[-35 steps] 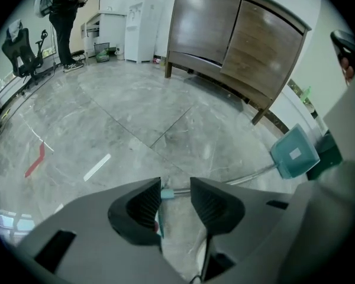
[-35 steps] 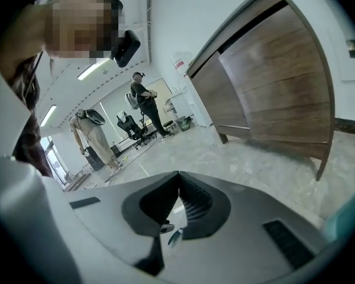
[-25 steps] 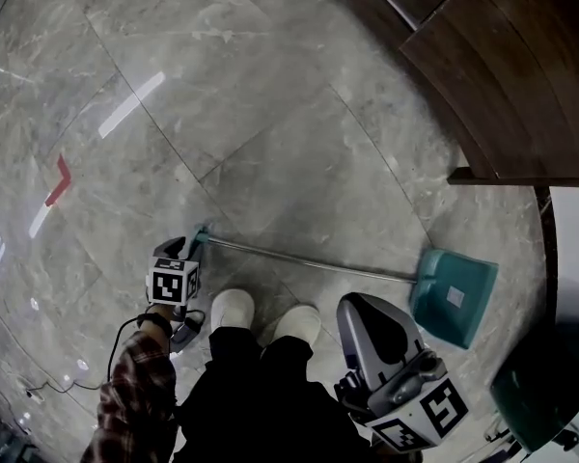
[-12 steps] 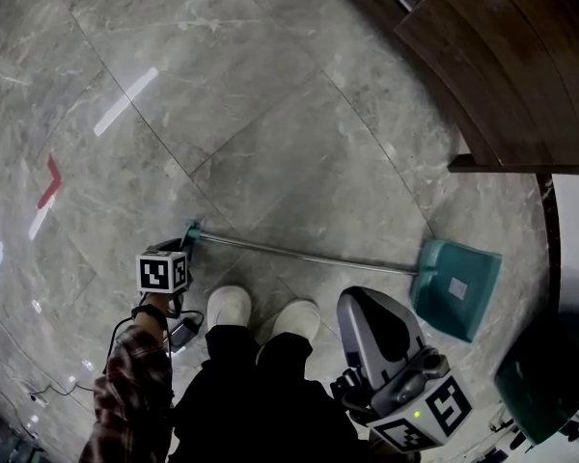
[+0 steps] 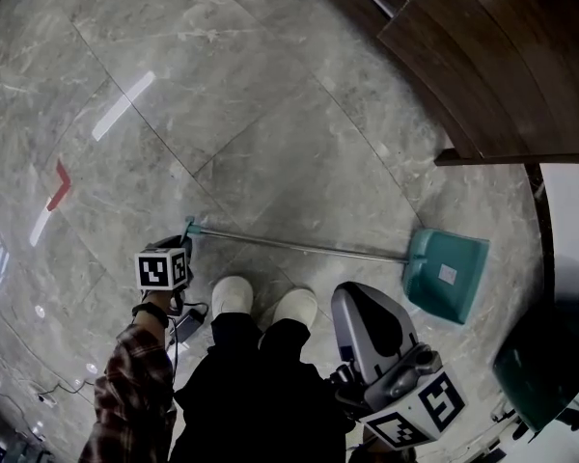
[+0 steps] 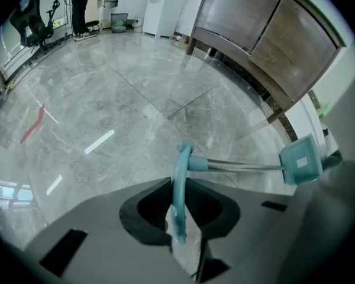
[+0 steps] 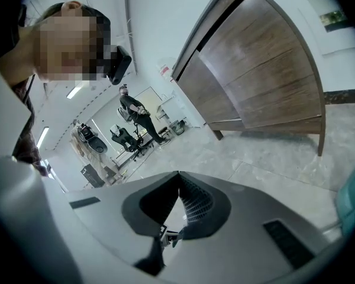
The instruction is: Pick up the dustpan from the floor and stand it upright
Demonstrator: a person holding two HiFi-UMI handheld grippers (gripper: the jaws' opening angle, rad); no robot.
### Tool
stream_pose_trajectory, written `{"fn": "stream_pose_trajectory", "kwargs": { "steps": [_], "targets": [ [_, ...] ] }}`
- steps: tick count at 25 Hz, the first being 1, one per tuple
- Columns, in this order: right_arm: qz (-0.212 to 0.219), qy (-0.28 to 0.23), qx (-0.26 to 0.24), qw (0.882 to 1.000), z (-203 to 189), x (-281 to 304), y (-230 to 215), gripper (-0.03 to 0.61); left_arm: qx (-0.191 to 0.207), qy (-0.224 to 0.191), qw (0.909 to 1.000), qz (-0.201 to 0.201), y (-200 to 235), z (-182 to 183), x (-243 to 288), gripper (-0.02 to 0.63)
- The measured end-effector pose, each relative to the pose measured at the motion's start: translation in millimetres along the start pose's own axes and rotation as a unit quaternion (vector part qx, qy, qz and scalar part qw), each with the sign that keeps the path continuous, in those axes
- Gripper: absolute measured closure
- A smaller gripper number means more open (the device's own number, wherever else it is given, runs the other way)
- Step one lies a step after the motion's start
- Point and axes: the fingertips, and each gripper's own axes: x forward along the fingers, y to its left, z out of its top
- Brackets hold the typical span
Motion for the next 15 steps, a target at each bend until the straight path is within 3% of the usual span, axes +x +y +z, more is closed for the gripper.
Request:
{"fn": "stream_pose_trajectory", "kwargs": {
  "steps": [9, 15],
  "targets": [
    [-0.021, 0.004, 0.007, 1.000, 76.6, -54.8, 60.8, 0.566, 0.003, -0.029, 0.9993, 0.022, -20.0, 42.7, -122.5, 0.537],
    [-0.045, -0.013, 0.005, 0.999, 154.2, -100.4, 93.9, 0.566, 0.041, -0.031, 0.9986, 0.010, -65.9, 74.3, -209.2, 0.528]
  ]
}}
